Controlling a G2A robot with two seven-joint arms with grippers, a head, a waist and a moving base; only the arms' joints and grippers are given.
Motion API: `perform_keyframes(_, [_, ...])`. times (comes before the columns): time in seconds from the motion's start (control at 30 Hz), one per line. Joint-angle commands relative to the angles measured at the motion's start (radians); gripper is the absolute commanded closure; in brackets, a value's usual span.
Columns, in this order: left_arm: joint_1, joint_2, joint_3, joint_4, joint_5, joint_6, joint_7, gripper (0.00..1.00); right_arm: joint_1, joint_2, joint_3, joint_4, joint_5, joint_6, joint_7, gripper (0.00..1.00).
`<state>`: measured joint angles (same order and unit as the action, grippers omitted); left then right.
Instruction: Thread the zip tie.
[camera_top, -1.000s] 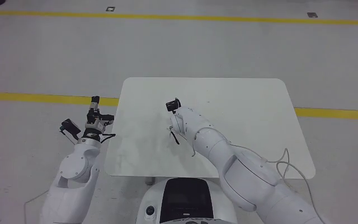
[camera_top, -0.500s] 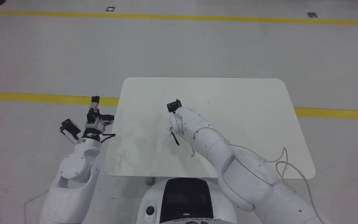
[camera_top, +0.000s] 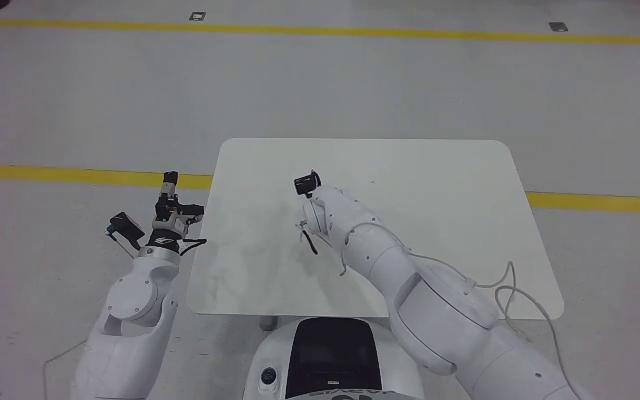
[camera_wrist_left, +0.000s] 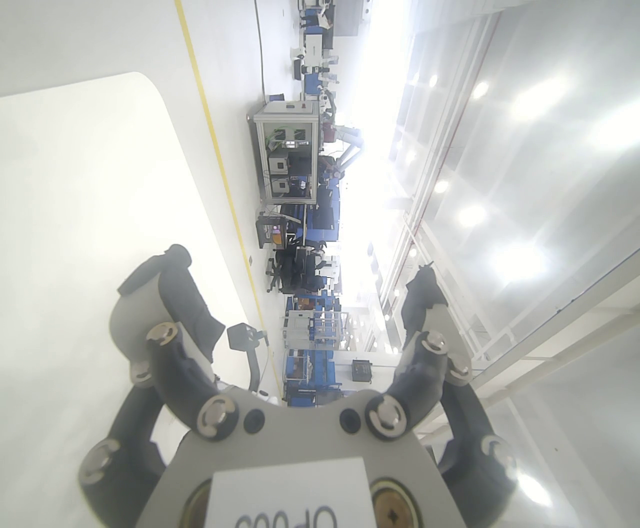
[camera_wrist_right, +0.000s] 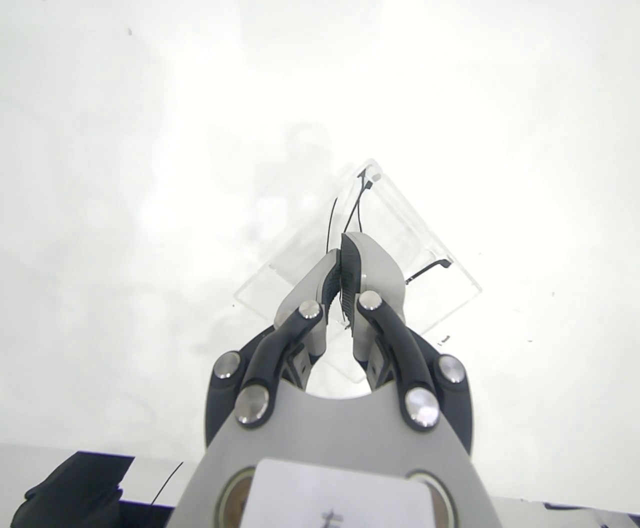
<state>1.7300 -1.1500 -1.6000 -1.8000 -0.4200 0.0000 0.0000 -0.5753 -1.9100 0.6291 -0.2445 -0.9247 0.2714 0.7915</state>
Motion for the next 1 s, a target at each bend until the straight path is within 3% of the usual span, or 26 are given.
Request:
perform_keyframes(0.0, [0.000, 0.000, 0.000, 0.000, 0.000, 0.000, 0.000, 0.00, 0.000, 0.002, 0.003, -0.006, -0.001, -0.002, -0.003, 1.00])
perform_keyframes(0.33, [0.000, 0.000, 0.000, 0.000, 0.000, 0.000, 0.000, 0.00, -0.010, 0.019, 0.022, -0.059, -0.013, -0.001, -0.019, 1.00])
perform_keyframes(0.6, [0.000, 0.000, 0.000, 0.000, 0.000, 0.000, 0.000, 0.00, -0.036, 0.059, 0.060, -0.145, -0.021, -0.023, -0.033, 1.00])
perform_keyframes(0.83, [0.000, 0.000, 0.000, 0.000, 0.000, 0.000, 0.000, 0.00, -0.098, 0.120, 0.115, -0.299, -0.054, -0.040, -0.009, 1.00])
perform_keyframes(0.97, [0.000, 0.000, 0.000, 0.000, 0.000, 0.000, 0.000, 0.00, -0.156, 0.165, 0.163, -0.431, -0.084, -0.058, 0.026, 1.00])
